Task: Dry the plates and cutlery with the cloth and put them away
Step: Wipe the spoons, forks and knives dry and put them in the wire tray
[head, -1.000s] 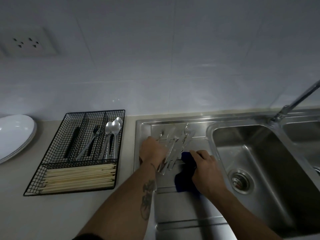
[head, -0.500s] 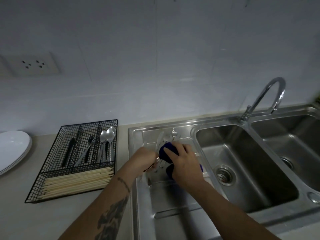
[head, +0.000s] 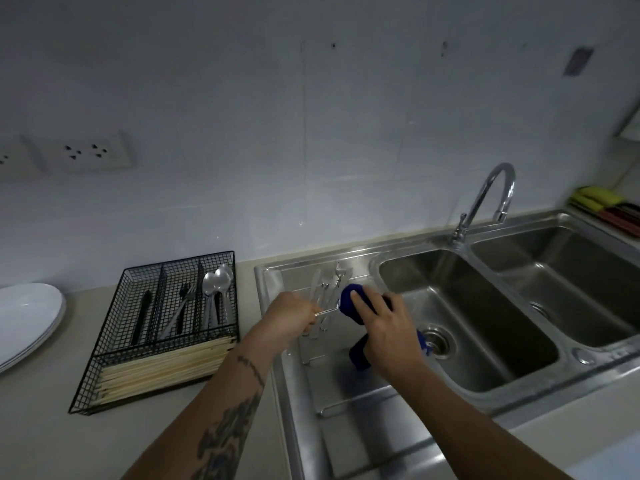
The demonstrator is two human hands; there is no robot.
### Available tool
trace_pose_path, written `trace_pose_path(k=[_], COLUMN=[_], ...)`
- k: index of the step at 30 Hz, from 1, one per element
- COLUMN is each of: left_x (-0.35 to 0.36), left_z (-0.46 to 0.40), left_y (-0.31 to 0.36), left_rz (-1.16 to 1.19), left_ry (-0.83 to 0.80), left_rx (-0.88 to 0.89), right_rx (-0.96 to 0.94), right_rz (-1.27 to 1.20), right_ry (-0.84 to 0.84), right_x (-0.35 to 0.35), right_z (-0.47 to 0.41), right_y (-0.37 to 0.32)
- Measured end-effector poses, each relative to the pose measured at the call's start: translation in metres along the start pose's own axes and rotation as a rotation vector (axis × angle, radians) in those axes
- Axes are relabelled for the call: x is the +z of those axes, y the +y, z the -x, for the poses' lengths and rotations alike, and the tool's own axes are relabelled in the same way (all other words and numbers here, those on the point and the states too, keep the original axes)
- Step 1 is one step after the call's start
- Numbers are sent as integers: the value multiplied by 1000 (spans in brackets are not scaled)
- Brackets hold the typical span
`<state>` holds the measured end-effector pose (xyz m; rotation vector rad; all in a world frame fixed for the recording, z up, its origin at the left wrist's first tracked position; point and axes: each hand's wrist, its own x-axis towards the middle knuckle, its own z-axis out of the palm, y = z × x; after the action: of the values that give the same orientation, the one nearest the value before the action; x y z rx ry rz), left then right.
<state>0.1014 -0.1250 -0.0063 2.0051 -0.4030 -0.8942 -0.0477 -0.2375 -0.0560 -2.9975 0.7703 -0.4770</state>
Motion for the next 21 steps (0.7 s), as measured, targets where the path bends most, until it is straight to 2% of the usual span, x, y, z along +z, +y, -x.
trace_pose_path(k=[5,9,12,14,16,19,21], left_x=[-7,-11,-12,-9,-2,2,0], left_z=[7,13,11,6,5,15,16], left_y=[1,-8,-10,-10,-9,-15,-23], left_rz=[-47,-128,-219,-346,-482,-620,-640], left_ry=[-58,-139,-181,-170,-112,53,105], left_rx=[17,59,3,37,143,282,368], right_rx=[-114,46,25,-28,-55,85,180], right_rz=[28,-23,-39,-35,-44,-91,-122], right_ry=[15,38,43,35,29,76,137], right_x=[-3,-3,-3,-3,0,-1,-6], right_z=[12,16,19,22,24,24,23], right_y=[-6,1,-5,-14,-17,-2,10])
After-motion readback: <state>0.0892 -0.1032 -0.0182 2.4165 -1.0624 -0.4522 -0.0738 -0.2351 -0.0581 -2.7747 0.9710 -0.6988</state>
